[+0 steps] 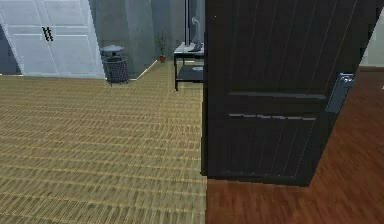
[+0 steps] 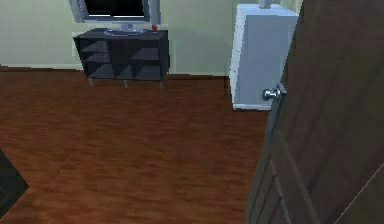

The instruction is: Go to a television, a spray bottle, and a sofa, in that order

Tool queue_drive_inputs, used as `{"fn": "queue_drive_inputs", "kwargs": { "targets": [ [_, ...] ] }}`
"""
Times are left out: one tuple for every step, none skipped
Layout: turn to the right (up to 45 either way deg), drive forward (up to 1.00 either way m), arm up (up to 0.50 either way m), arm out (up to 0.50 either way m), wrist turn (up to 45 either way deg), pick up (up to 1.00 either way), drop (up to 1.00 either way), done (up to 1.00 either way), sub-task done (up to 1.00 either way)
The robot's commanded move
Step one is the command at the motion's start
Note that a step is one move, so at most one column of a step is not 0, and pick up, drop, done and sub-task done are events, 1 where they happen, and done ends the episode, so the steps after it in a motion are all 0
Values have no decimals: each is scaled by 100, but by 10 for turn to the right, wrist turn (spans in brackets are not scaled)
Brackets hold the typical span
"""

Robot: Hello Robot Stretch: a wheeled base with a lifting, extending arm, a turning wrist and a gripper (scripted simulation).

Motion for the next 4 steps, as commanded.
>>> {"fn": "queue_drive_inputs", "kwargs": {
  "targets": [
    [0, 5, 0, 0, 0, 0, 0, 0, 0],
    [-450, 0, 0, 0, 0, 0, 0, 0, 0],
    [0, 70, 0, 0, 0, 0, 0, 0, 0],
    [-360, 0, 0, 0, 0, 0, 0, 0, 0]
  ]
}}
